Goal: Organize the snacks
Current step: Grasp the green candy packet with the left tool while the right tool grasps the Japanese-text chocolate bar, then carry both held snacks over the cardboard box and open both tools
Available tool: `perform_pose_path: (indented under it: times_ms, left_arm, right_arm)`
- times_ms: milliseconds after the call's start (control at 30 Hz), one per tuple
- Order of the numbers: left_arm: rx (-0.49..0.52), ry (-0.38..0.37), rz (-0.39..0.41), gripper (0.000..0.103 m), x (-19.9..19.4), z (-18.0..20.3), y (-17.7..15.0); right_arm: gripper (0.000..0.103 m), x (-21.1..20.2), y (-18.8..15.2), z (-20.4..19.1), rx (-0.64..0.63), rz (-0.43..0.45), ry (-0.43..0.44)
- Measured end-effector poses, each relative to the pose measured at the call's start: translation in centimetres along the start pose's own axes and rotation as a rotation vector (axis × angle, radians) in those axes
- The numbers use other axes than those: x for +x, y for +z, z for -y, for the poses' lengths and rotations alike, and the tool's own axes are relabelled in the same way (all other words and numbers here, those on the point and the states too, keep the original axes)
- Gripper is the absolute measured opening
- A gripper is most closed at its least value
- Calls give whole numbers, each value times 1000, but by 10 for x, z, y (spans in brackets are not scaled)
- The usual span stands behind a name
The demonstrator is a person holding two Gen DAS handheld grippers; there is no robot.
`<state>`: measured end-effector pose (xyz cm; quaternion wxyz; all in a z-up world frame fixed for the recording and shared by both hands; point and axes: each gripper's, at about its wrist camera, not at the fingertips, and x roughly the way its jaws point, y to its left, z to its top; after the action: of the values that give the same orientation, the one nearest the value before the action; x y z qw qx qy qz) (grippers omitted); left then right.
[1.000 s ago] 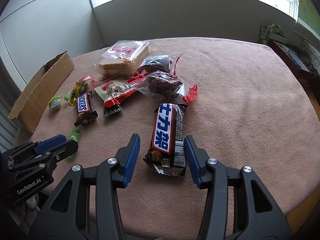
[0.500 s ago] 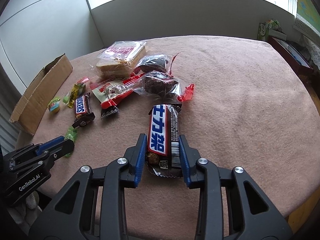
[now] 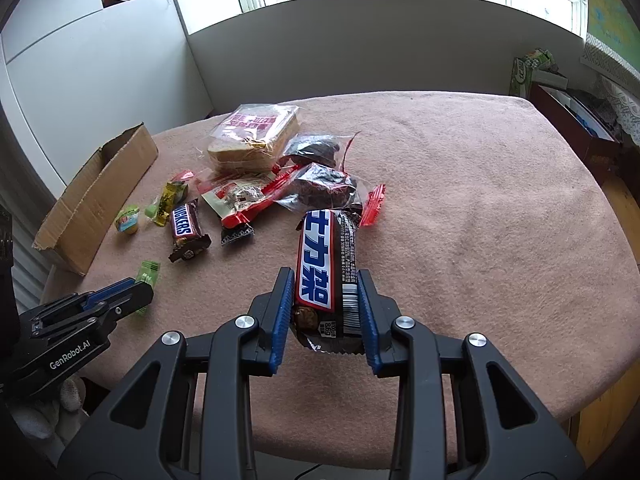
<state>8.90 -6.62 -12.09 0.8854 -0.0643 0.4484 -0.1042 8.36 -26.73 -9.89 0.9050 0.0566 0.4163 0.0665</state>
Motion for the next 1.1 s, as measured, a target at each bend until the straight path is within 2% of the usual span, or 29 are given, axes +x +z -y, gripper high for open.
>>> perform_pose_path:
  times_ms: [233, 467, 833, 1100]
  left_arm:
    - [-14, 4, 49, 19, -23, -9, 5]
    - [-47, 35, 124, 19, -52, -33, 16]
    - [-147, 172, 241, 19, -87, -108, 37]
    - [-220, 246, 261, 19, -94, -162, 47]
  right_arm:
    - [32, -18, 14, -26, -45, 48, 35]
    - [32, -18, 33, -72, -116, 75, 102]
    - [32, 0, 70, -184, -272, 111, 252]
    - [32, 34, 85, -260, -344, 65, 317]
